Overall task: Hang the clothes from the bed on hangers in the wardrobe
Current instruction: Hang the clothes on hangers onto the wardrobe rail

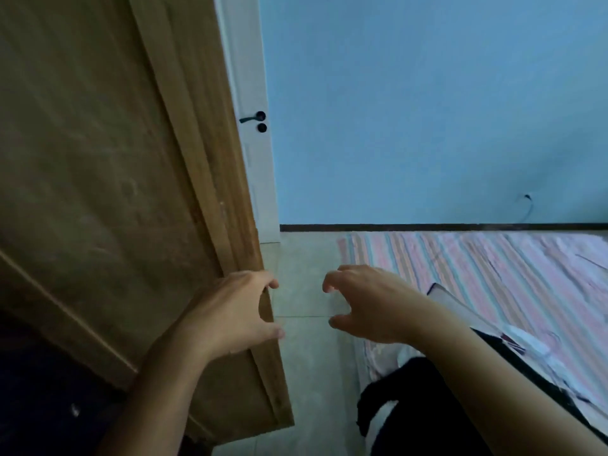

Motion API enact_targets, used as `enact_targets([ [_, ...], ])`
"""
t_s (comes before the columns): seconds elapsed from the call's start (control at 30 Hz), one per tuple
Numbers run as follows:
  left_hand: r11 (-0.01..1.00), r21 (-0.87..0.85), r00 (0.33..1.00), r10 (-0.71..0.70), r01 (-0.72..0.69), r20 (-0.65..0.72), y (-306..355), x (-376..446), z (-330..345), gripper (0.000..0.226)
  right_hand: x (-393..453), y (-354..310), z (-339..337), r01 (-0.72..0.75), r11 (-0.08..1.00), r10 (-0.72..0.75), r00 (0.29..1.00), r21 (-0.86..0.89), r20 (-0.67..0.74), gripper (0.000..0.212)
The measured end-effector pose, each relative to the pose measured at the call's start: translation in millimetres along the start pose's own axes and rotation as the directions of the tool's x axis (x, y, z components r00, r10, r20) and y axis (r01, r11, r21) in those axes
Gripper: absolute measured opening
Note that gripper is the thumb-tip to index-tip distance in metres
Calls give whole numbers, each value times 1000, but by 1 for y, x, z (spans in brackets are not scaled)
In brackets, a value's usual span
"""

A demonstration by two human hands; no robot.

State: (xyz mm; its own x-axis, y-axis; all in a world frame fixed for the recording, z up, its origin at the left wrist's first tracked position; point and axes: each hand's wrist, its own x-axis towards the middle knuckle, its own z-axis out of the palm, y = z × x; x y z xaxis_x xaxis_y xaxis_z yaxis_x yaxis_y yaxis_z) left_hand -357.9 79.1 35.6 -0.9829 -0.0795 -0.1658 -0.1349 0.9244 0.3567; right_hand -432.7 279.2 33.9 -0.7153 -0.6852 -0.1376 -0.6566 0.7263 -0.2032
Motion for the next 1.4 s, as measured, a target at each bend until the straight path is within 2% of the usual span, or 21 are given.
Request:
enact_targets([
  [0.23, 956, 135, 956, 235, -260, 177, 24, 36, 15, 72, -43, 20, 17, -268, 959, 273, 961, 97, -44, 47],
  [0.43, 868, 130, 855, 427, -479, 294, 63, 47, 45, 68, -83, 27, 35, -430, 882, 455, 884, 194, -107, 46],
  [0.73, 752, 61, 711, 590, -657, 382, 138, 63, 92, 59, -152, 70, 61, -631, 740, 664, 742, 233, -96, 50],
  [0.93, 727, 16, 681, 634, -686, 367, 197, 87, 136, 53, -195, 129, 76, -716, 645, 758, 643, 265, -108, 42],
  [1.2, 727, -2, 677, 641, -687, 362, 293, 152, 210, 45, -243, 238, 101, -786, 490, 865, 493, 377, -94, 34],
  [1.4, 803, -90, 713, 568, -589, 412, 357, 210, 283, 39, -261, 335, 136, -833, 404, 912, 401, 379, -90, 27],
])
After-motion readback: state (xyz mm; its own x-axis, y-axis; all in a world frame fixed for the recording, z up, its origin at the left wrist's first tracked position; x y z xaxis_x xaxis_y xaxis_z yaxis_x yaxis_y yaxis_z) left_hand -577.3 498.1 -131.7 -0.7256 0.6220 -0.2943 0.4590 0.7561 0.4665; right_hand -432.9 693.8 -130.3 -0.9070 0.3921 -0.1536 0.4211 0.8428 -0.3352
